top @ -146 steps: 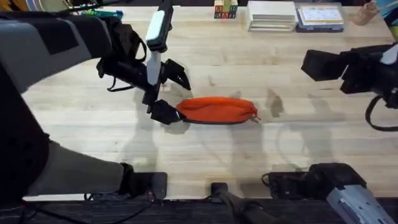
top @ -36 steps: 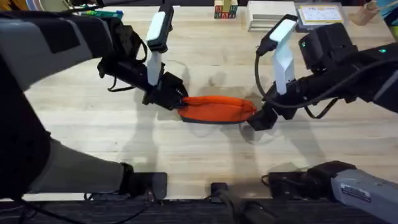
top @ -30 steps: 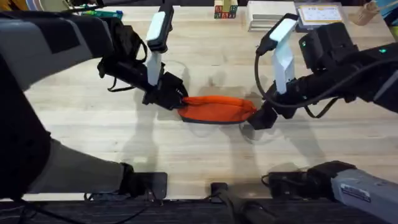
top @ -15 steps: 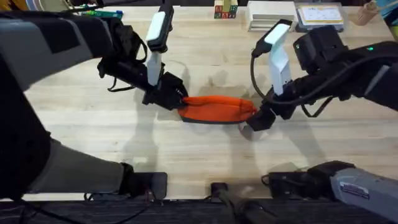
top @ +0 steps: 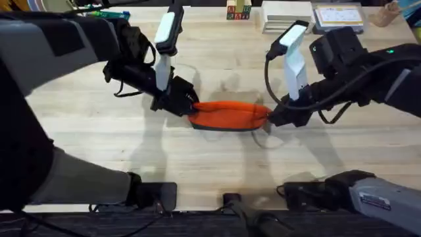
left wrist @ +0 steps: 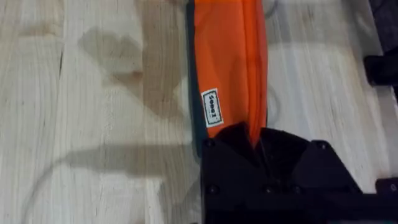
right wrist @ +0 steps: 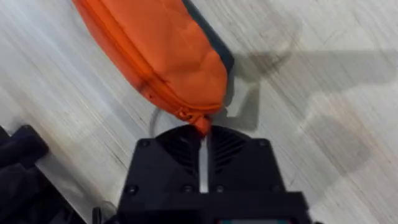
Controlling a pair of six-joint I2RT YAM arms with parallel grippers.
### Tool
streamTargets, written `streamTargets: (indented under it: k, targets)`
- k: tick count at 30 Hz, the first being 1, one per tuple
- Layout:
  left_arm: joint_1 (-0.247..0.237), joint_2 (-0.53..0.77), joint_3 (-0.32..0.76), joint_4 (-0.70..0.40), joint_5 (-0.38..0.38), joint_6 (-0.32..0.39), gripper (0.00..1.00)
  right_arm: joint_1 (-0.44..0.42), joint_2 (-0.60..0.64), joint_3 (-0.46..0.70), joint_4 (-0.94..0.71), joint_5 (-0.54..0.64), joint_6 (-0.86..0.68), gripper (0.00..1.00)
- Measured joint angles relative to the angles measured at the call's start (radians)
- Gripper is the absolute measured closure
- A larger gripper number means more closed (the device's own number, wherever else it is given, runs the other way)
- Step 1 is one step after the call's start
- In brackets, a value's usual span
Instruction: Unzip the bag, pick up the pens from the table one at a time and place them inside, then zip the bag closed.
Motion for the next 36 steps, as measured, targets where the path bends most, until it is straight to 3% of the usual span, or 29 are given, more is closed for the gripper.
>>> streamTargets:
  k: [8, 15, 23, 36]
  targets:
    - [0.0, 0.0, 0.0, 0.003, 0.0, 0.0, 0.958, 0.002, 0.0, 0.007, -0.007, 0.001, -0.001, 0.968]
    - [0.0, 0.0, 0.0, 0.004, 0.0, 0.0, 0.958, 0.002, -0.083, 0.078, -0.018, 0.005, -0.001, 0.968]
    - [0.0, 0.0, 0.001, 0.007, 0.0, 0.0, 0.958, 0.013, -0.112, 0.084, -0.02, 0.005, -0.002, 0.969]
    - [0.0, 0.0, 0.001, 0.007, 0.0, 0.0, 0.958, 0.193, -0.112, 0.084, 0.064, 0.021, -0.015, 0.969]
